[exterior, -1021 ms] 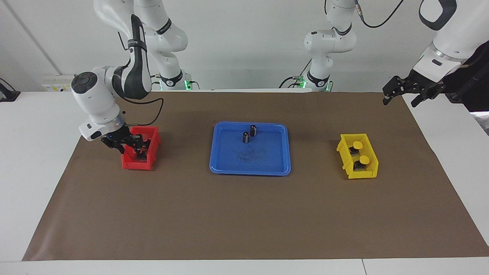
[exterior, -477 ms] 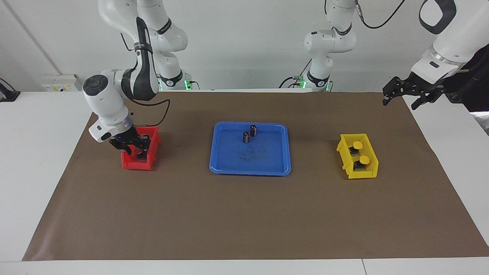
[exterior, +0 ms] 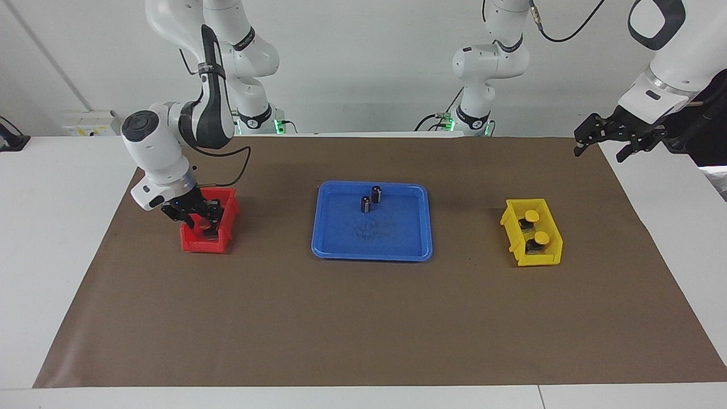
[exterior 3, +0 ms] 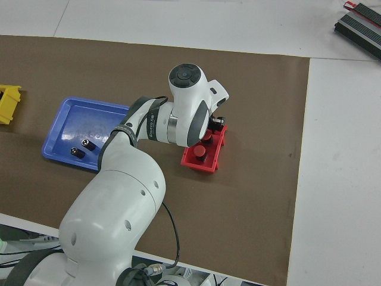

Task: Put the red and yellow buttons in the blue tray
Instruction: 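Grasp a red button in the red holder with the right gripper, then place the red button in the tray while the left gripper grasps yellow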

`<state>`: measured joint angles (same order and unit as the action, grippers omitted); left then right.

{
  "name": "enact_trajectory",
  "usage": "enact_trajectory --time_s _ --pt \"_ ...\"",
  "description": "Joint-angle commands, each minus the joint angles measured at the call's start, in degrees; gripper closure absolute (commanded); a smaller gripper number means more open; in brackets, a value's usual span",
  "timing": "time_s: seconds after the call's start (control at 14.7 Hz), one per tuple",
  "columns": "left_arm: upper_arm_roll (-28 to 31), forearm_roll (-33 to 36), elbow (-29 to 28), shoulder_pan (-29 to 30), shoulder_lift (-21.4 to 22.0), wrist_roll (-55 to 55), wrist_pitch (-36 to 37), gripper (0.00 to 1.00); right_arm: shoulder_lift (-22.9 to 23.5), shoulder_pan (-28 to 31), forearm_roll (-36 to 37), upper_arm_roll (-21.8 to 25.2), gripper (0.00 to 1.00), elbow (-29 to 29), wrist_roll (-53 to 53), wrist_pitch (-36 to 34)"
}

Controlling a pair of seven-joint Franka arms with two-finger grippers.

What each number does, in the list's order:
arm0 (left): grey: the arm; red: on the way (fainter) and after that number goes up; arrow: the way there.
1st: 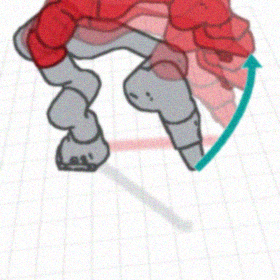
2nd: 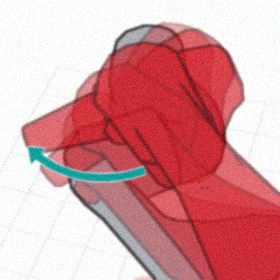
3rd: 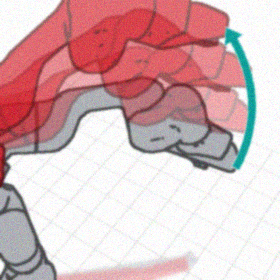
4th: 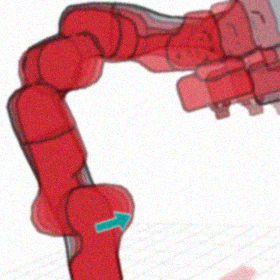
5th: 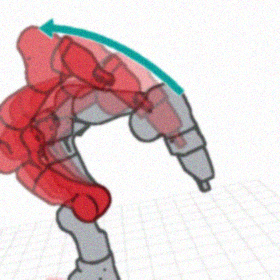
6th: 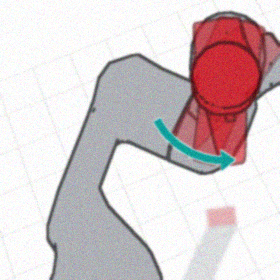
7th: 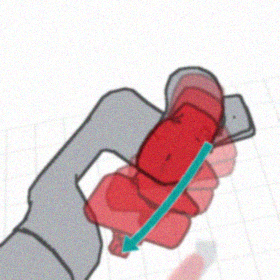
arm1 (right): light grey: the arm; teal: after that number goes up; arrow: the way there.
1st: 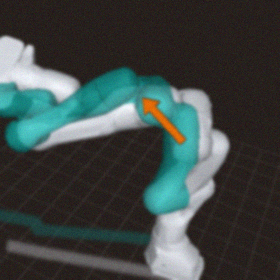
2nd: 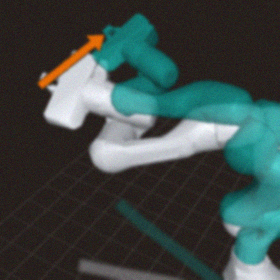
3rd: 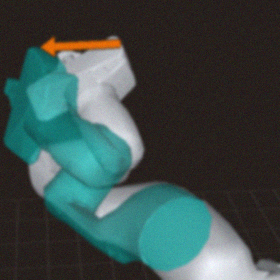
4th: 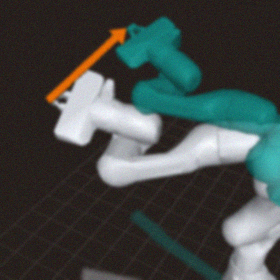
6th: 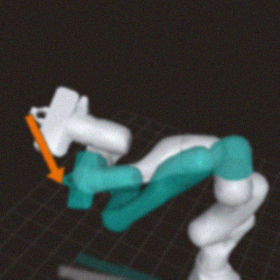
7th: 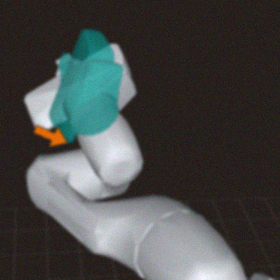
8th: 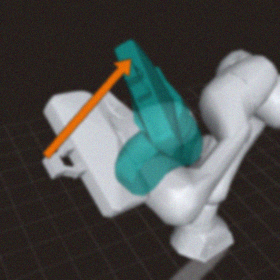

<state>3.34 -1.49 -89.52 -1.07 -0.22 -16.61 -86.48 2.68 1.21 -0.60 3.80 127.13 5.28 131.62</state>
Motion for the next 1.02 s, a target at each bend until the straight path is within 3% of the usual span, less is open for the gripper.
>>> enact_trajectory --time_s 0.0,0.27,0.41,0.54,0.61,0.75,0.95 --pt "-0.2 -0.4 -1.9 0.5 1.4 -0.9 -1.4 0.00 -1.9 0.7 -1.0 -0.2 0.41 2.3 2.1 1.2" --pt "-0.2 -0.4 -2.0 0.5 1.5 -0.9 -1.1 0.00 -2.2 0.8 -1.0 -0.3 0.47 3.8 2.5 3.0" --pt "-0.3 -0.4 -2.0 0.5 1.5 -0.7 -1.1 0.00 -2.4 0.8 -1.0 -0.2 0.60 4.3 3.3 3.3" --pt "-0.3 -0.4 -2.0 0.4 1.5 -0.9 -1.4 0.00 -2.3 0.7 -0.9 -0.2 0.84 3.7 3.3 2.7" --pt "-0.3 -0.4 -2.0 0.4 1.5 -0.8 -1.5 0.00 -2.0 0.8 -0.9 -0.2 0.86 2.1 3.4 1.3" --pt "-0.2 -0.4 -2.1 0.5 1.5 -0.8 -1.4 0.00 0.4 0.8 -0.5 -0.2 0.86 -7.4 4.7 -8.9" --pt "-0.2 -0.4 -2.2 0.5 1.6 -0.7 -1.4 0.00 5.6 0.3 0.0 -0.2 0.86 -26.8 4.6 -26.9"
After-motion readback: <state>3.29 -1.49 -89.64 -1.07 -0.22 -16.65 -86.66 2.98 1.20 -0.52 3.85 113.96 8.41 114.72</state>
